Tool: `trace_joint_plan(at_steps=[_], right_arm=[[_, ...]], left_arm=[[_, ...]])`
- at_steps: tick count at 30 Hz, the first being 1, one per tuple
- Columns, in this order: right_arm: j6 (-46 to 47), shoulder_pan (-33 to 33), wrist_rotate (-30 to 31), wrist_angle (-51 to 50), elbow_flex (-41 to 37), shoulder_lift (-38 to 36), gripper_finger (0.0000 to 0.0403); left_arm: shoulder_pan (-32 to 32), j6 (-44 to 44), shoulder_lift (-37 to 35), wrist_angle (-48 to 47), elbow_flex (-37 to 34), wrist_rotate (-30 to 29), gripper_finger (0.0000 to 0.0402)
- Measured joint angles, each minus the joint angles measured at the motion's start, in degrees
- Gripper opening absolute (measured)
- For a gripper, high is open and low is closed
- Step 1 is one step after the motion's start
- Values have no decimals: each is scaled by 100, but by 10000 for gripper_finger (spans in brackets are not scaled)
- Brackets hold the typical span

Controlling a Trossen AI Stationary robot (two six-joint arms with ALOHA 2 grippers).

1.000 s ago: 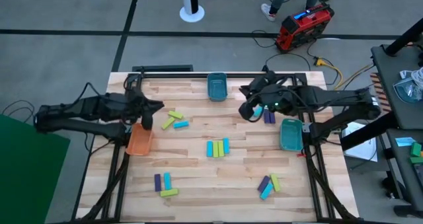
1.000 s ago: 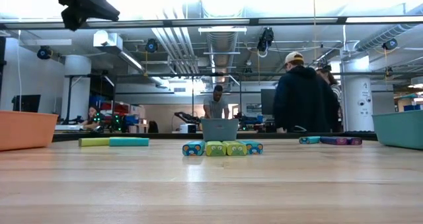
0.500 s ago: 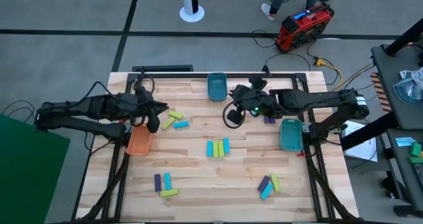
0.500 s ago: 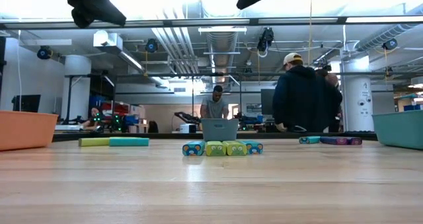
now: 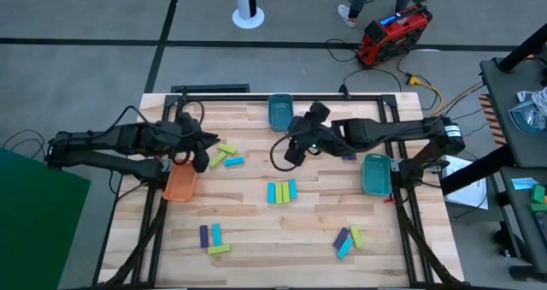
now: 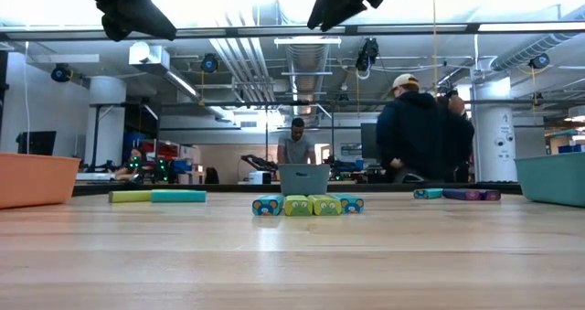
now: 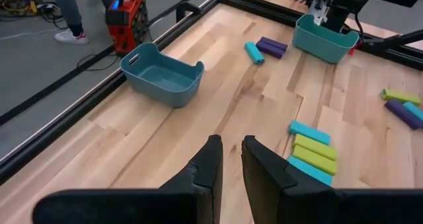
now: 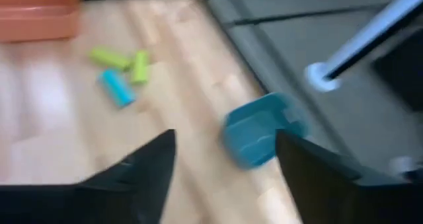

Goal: Sort blocks
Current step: Put the blue block into the light blue bin

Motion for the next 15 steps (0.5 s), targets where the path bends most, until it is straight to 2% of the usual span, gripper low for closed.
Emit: trace_joint_plan(at_steps=[3, 6, 9, 15], right_arm=[[200, -57, -743, -178, -5, -18, 306], [133, -81, -1329, -388, -28, -34, 342], [-151, -81, -1749, -887, -67, 19, 356], [-532, -78, -2509, -1087, -193, 418, 359]], left_arm=[[0, 4, -17, -4, 0, 0, 37], [0, 66, -19, -4, 0, 0, 37], [0, 117, -7, -5, 0, 0, 37], [0, 153, -9, 6, -3, 0, 37]])
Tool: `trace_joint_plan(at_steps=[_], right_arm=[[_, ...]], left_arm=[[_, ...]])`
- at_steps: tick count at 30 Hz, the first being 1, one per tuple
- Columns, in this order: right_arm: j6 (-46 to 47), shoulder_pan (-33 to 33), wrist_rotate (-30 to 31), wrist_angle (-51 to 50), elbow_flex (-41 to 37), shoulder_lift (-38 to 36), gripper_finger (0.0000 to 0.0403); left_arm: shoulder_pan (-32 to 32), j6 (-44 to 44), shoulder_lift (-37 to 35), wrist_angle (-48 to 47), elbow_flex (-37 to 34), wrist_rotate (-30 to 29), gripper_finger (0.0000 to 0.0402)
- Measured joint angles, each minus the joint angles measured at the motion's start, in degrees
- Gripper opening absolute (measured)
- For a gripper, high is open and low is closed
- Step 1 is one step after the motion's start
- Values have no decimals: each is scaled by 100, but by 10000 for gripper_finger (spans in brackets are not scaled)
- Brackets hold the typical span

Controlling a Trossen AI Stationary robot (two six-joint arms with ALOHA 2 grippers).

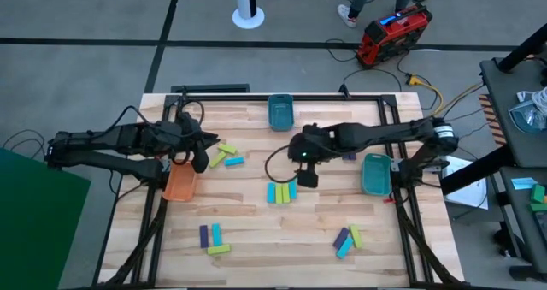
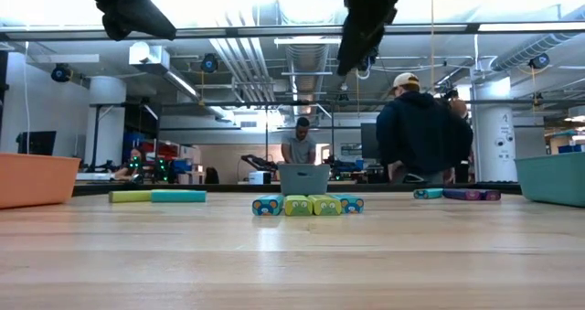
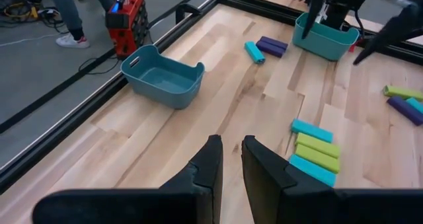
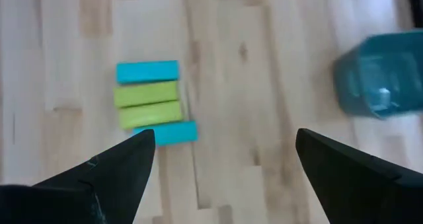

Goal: Sort blocks
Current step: Put the blue block into the light blue bin

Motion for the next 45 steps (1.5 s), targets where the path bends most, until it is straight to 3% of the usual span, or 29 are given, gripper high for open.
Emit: trace_joint_plan(at_steps=[8, 19, 45], right_arm=[[-583, 15, -693, 26, -100, 755, 359], [-600, 49, -872, 185, -240, 1571, 359], [-22, 63, -632, 347, -279, 1582, 359]], left_arm=[[0, -13, 14, -4, -2, 0, 37], [0, 87, 65, -19, -2, 0, 37], [2, 134, 81, -45, -2, 0, 37]])
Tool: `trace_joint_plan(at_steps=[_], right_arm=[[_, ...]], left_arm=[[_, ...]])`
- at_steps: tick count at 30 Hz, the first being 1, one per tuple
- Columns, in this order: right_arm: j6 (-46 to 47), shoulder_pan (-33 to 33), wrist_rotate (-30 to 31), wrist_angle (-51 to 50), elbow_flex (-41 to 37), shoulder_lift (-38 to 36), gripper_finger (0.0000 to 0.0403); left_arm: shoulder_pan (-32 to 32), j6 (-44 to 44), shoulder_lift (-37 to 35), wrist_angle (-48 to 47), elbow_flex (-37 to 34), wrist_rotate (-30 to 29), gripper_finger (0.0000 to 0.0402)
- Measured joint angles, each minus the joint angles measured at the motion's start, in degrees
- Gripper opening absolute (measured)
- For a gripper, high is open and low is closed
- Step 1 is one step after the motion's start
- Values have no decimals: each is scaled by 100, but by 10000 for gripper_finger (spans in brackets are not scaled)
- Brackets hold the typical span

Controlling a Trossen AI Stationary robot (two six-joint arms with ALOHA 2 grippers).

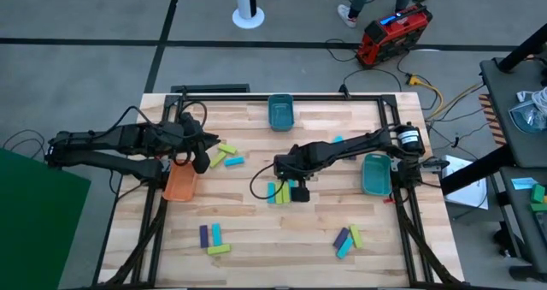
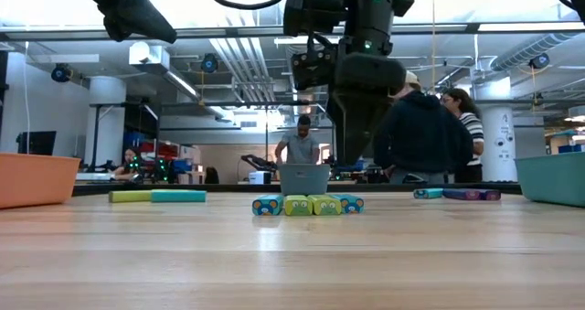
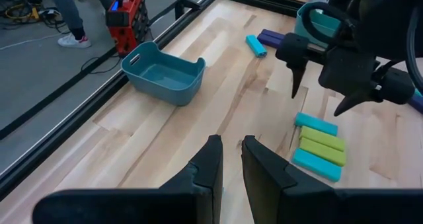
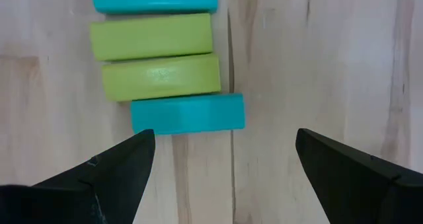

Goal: Sort blocks
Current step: Put the blue block into the light blue bin

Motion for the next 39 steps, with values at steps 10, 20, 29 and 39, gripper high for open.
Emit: trace_joint_plan(at_steps=[10, 20, 29, 39], right_arm=[[-357, 70, -52, 10, -2, 0, 361], [-226, 77, -74, 229, -48, 0, 388], [476, 92, -88, 484, -48, 0, 387], [211, 274, -56, 511, -87, 255, 386]], left_arm=[[-1, 59, 0, 0, 0, 0, 37], [-2, 109, 0, 0, 0, 0, 37], [-1, 137, 0, -37, 0, 0, 37], [-1, 301, -2, -80, 0, 0, 37]])
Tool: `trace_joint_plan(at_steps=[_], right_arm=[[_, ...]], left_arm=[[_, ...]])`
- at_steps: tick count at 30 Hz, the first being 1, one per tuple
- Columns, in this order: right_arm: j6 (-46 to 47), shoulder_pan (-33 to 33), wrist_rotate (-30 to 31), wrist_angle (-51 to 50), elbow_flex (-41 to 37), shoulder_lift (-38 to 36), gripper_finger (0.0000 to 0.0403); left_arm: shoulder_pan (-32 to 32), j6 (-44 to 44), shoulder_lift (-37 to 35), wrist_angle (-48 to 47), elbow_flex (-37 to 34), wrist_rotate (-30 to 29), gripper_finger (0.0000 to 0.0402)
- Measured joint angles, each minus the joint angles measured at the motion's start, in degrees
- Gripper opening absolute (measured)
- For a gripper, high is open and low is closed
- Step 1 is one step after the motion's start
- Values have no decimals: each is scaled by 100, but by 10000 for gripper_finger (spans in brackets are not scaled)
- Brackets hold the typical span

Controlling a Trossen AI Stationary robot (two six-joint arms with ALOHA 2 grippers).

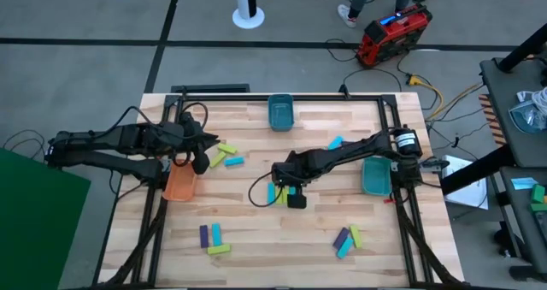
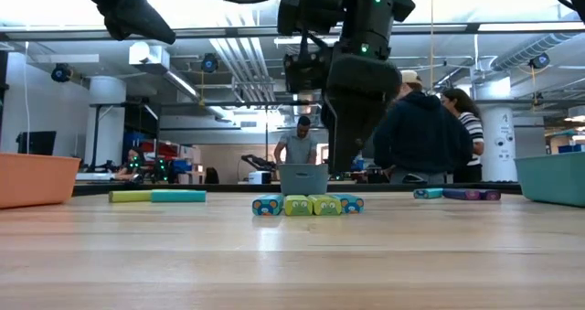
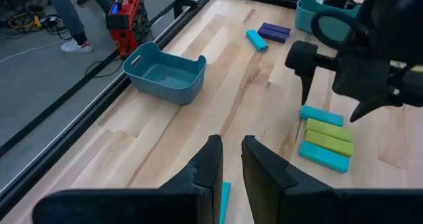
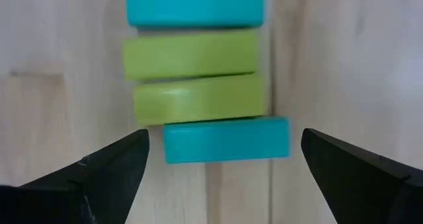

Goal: Sort blocks
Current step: Put the blue block into the light blue bin

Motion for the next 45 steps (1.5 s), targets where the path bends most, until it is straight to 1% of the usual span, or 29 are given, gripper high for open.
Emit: trace_joint_plan(at_steps=[7, 14, 23, 45], right_arm=[[-44, 52, 31, -80, -2, 264, 386], [50, 29, 153, -130, -2, 226, 386], [211, 27, 161, -273, -7, 105, 386], [137, -148, 174, -198, -7, 188, 386]], left_arm=[[-1, 11, 0, -62, 0, 0, 37], [-1, 70, 0, -63, -1, 0, 37], [-1, 112, 0, -93, 0, 0, 37], [-1, 232, 0, -94, 0, 0, 37]])
